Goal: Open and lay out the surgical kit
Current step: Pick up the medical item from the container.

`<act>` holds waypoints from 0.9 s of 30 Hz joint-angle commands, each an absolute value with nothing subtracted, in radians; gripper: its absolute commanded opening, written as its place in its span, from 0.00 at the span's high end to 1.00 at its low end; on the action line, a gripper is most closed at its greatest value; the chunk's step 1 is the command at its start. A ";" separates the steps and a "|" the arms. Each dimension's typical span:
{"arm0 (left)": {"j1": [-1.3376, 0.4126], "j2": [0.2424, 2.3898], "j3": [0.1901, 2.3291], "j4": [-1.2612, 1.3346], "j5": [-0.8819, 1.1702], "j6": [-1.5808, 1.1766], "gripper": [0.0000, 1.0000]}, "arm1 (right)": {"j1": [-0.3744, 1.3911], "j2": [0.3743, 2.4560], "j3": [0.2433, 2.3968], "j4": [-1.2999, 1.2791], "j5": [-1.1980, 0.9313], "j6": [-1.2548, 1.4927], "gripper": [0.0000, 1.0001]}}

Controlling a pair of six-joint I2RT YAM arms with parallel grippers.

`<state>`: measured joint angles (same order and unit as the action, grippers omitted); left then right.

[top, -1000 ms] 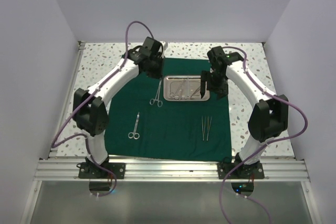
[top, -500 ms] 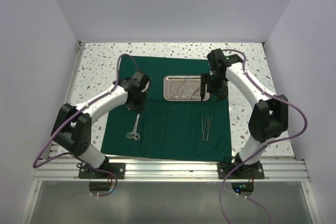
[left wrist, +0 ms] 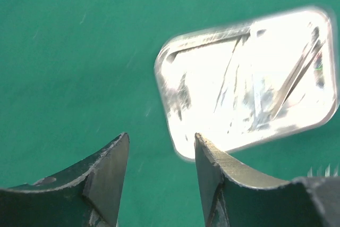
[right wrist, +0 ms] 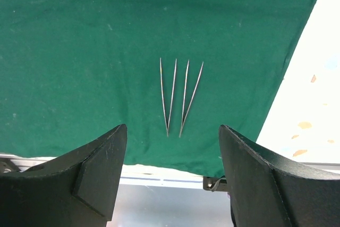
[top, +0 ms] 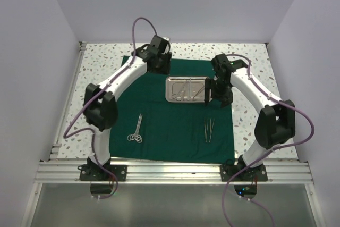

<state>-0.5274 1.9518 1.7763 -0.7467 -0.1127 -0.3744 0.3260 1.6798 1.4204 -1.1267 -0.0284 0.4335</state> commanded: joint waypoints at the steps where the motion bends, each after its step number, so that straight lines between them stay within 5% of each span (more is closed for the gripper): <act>1: -0.544 2.120 2.005 -0.767 -0.061 -0.354 0.45 | 0.321 1.615 1.410 -1.126 -0.028 0.436 0.27; 6: -0.580 2.331 2.250 -0.825 -0.029 -0.347 0.47 | 0.318 1.592 1.397 -1.129 -0.028 0.452 0.27; 27: -0.640 2.474 2.198 -0.739 -0.046 -0.288 0.48 | 0.316 1.637 1.439 -1.140 -0.020 0.465 0.27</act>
<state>-0.6300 2.4451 2.1910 -0.7532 -0.0174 -0.3229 0.3195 1.6321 1.4025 -1.1290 -0.0185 0.4641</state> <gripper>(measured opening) 0.525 0.731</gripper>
